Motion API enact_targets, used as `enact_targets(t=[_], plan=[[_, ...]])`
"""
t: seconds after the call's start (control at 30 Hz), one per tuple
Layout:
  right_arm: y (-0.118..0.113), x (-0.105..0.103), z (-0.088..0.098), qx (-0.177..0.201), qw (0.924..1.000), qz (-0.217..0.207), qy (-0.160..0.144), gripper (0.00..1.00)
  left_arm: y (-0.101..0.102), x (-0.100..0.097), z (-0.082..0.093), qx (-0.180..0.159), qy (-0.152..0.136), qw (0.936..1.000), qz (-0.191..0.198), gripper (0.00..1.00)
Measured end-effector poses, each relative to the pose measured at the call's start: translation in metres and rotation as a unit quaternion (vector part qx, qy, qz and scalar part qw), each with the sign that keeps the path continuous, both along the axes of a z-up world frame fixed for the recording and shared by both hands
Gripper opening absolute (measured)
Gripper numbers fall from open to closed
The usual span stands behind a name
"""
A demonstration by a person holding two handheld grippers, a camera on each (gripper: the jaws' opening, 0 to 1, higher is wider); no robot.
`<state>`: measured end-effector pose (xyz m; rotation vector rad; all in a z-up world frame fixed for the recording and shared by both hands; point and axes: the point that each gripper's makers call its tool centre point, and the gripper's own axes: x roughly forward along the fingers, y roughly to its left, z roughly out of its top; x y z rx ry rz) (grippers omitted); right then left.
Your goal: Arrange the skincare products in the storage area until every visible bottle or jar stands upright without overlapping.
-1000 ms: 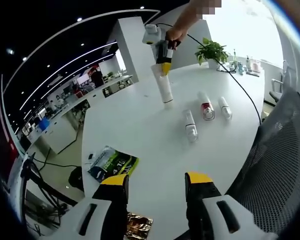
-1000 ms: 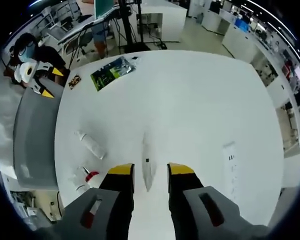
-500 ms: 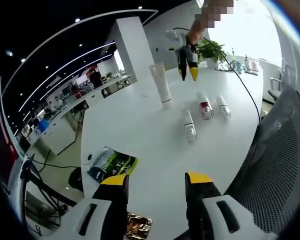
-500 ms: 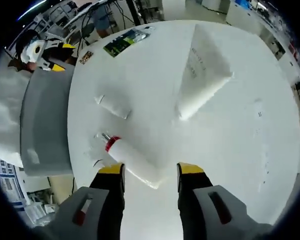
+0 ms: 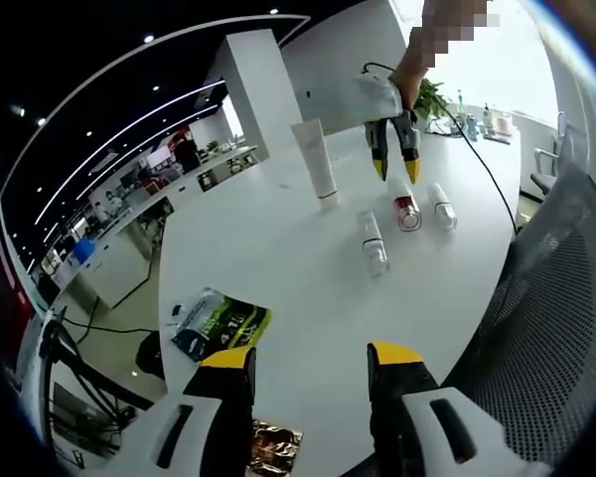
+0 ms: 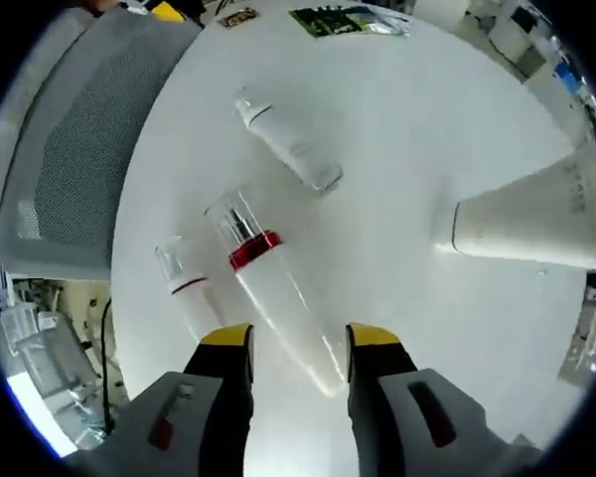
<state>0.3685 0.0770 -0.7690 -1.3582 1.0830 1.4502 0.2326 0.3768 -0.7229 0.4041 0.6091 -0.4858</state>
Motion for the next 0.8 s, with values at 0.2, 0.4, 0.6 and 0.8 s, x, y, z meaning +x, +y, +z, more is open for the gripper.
enact_targets(t=[0.2, 0.4, 0.6, 0.8], plan=[[0.006, -0.009, -0.015, -0.023, 0.9982, 0.054, -0.01, 0.34, 0.0, 0.0, -0.001, 0.003, 0.003, 1.0, 0.0, 0.46], [0.007, -0.008, -0.022, -0.036, 0.9951, 0.088, -0.028, 0.32, 0.0, -0.001, -0.002, 0.003, 0.007, 1.0, -0.002, 0.46], [0.008, -0.006, -0.028, -0.046, 0.9938, 0.099, -0.021, 0.29, -0.002, -0.001, -0.003, 0.002, 0.01, 0.9999, -0.004, 0.46], [0.009, -0.008, -0.036, -0.069, 0.9889, 0.128, -0.03, 0.31, -0.001, -0.001, -0.006, 0.005, 0.014, 0.9999, -0.003, 0.46]])
